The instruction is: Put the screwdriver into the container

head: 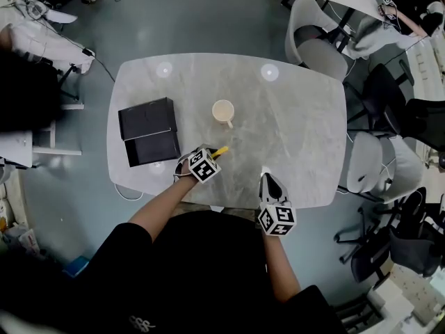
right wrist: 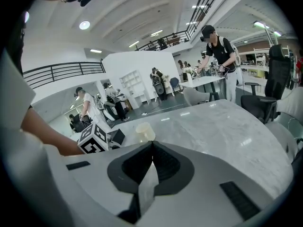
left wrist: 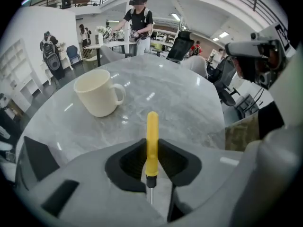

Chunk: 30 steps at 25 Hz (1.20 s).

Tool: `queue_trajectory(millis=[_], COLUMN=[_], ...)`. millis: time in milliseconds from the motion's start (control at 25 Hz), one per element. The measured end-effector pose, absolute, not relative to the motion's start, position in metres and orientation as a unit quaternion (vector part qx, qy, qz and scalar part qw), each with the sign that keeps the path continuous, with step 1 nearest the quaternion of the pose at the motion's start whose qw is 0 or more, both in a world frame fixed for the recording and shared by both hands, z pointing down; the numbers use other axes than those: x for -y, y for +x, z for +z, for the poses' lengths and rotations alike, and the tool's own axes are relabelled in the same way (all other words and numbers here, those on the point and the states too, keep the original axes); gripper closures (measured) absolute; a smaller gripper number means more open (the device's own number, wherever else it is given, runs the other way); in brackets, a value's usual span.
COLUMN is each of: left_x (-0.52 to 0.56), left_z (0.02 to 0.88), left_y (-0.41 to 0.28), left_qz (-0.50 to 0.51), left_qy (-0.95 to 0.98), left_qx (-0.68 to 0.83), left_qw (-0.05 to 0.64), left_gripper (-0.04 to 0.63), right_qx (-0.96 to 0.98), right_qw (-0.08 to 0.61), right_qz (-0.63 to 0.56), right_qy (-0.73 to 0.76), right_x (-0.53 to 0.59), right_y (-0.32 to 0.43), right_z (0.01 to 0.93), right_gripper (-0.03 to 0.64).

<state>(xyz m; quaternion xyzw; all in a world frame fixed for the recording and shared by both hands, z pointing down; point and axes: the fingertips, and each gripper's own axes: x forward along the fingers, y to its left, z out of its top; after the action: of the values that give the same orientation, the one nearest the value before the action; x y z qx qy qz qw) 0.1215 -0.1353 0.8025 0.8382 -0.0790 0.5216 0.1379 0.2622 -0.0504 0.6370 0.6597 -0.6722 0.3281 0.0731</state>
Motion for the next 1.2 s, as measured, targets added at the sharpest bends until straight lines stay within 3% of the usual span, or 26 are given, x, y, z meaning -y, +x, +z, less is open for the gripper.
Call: queue_trajectory(millis=[520, 960, 1200], left_x=[0.148, 0.182, 0.212], left_z=[0.721, 0.713, 0.733], left_y=[0.049, -0.036, -0.087], left_qz=[0.475, 0.462, 0.486], left_qy=[0.872, 0.878, 0.869], left_qx=[0.036, 0.051, 0.062], left_qw=[0.107, 0.112, 0.072], left_gripper=[0.509, 0.509, 0.509], right_qx=[0.696, 0.706, 0.710], right_qw=[0.075, 0.096, 0.112], right_qz=[0.298, 0.281, 0.274], right_qy=[0.649, 0.643, 0.639], right_x=[0.078, 0.104, 0.111], right_y=[0.144, 0.070, 0.027], right_z=[0.617, 0.600, 0.597], right_gripper=[0.609, 0.609, 0.609])
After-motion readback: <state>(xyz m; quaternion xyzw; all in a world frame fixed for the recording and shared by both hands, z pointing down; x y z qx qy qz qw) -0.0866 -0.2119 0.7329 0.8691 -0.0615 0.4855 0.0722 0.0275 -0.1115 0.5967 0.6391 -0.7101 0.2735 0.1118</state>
